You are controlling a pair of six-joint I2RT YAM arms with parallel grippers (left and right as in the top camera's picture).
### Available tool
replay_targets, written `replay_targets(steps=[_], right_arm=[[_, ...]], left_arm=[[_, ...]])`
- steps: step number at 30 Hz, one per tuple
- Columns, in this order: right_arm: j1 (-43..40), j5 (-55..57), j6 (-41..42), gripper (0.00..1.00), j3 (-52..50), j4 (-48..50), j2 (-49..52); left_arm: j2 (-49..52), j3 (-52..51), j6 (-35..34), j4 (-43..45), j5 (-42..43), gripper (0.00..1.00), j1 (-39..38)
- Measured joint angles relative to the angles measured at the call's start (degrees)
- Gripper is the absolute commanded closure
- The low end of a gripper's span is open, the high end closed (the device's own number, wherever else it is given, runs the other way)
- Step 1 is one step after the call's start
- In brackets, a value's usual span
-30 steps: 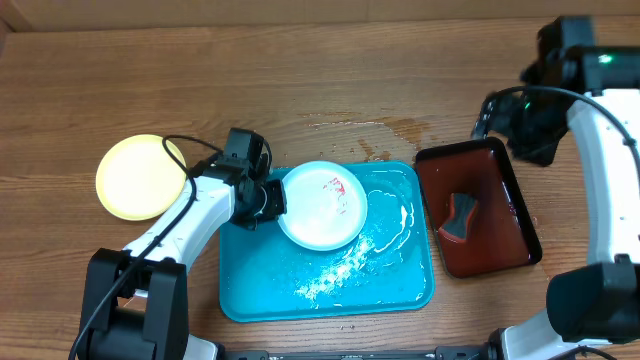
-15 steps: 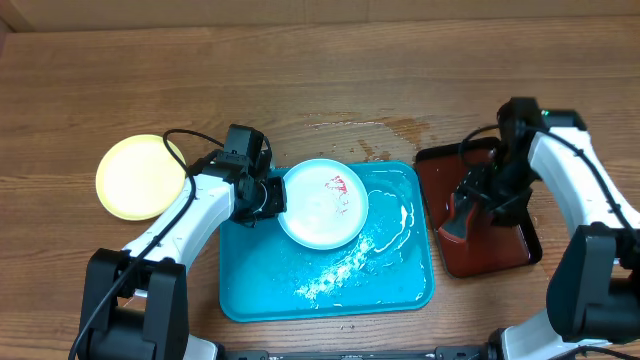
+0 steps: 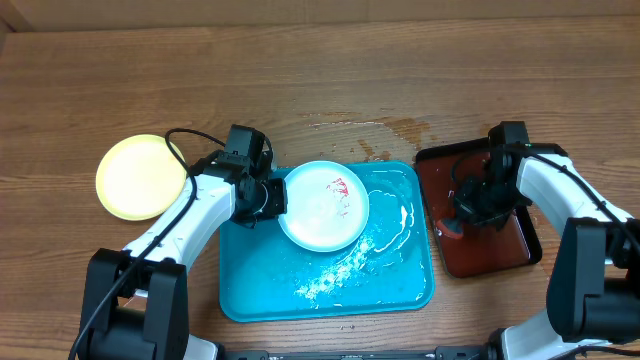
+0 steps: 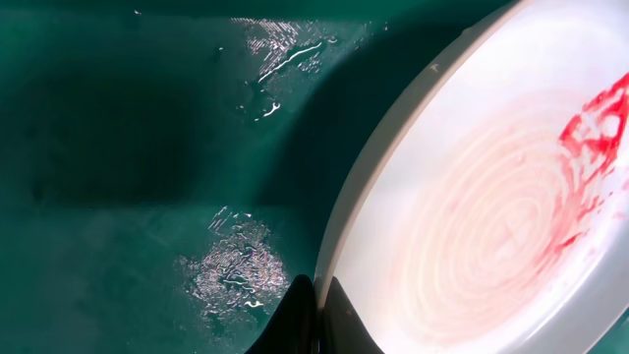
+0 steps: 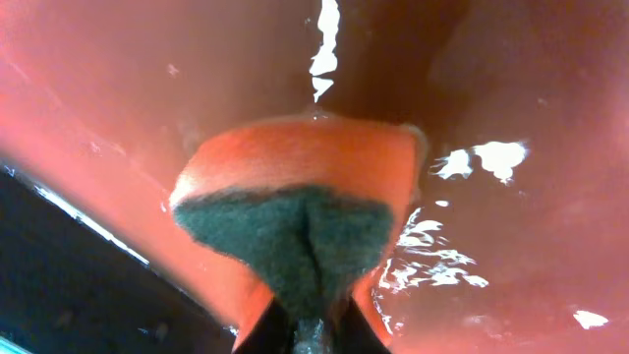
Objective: Clean dirty plates on tray and stack at the side
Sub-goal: 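Lower the right gripper onto the sponge on the dark tray and grasp it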
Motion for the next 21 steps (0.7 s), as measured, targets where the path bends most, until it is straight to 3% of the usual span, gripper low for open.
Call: replay_targets(steps=[8,15,21], right_arm=[[0.0,0.7,-1.1,0.96,0.4,-1.3,0.0],[0.0,10.1,-0.1,0.96,7.2,-12.4,0.0],[0.0,14.9,2.7,0.96,8.5,-12.3,0.0]], left_arm=[[0.0,0.0,0.0,-0.2,0.0,0.96,-0.1],[0.0,0.0,0.3,-1.0,0.0,0.96,-0.8],[0.0,0.0,1.6,-1.1,-0.2,0.96,-1.6]])
